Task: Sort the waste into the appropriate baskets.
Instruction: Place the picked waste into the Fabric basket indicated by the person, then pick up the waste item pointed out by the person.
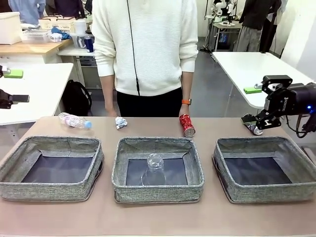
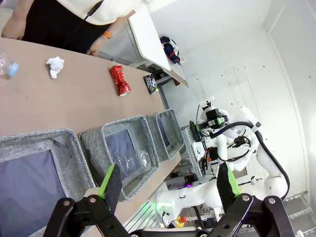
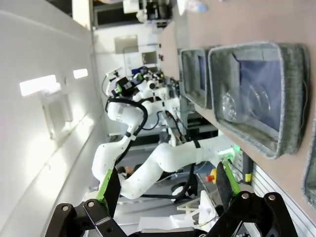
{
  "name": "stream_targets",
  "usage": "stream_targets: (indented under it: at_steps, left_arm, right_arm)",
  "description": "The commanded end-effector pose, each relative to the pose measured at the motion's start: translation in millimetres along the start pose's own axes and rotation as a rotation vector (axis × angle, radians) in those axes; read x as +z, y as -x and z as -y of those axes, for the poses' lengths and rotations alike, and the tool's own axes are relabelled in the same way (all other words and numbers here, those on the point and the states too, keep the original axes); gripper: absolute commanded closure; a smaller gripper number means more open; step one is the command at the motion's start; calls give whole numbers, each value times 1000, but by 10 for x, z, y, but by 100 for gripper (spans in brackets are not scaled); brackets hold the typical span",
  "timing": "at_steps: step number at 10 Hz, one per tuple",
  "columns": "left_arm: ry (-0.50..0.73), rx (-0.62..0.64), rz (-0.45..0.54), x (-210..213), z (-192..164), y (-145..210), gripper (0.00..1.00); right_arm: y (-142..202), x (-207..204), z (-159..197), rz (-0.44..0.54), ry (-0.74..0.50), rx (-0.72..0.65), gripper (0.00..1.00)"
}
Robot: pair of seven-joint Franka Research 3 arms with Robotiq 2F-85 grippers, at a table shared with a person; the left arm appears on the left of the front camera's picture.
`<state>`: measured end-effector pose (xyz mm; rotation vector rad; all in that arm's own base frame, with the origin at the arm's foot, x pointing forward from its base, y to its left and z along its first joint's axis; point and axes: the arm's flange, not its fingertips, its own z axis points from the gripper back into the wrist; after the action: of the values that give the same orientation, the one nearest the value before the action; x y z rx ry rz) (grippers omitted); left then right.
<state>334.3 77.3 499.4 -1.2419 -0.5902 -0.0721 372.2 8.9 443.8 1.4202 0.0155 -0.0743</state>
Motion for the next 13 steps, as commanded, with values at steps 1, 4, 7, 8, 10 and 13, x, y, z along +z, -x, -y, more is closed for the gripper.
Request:
stream_targets:
  at_steps: [1,4,7,8,10,13]
  left_arm:
    - [23,-19,13,-9,8,-5,0]
    - [23,-19,13,-9,8,-5,0]
    - [23,-19,13,-9,8,-5,0]
    - [23,-19,13,-9,8,-5,0]
    - [23,-19,13,-9,8,-5,0]
    - [23,-19,13,-9,8,-5,0]
  right_arm:
    - [-35,-5,-35,-11,-9,4,0]
    - [-35,-5,-35,-11,-9,4,0]
    - [-35,-5,-35,-11,-9,4,0]
    - [-35,-5,-35,-11,-9,4,0]
    - [-35,-5,-35,-11,-9,4,0]
    - [-35,-5,-35,-11,-9,4,0]
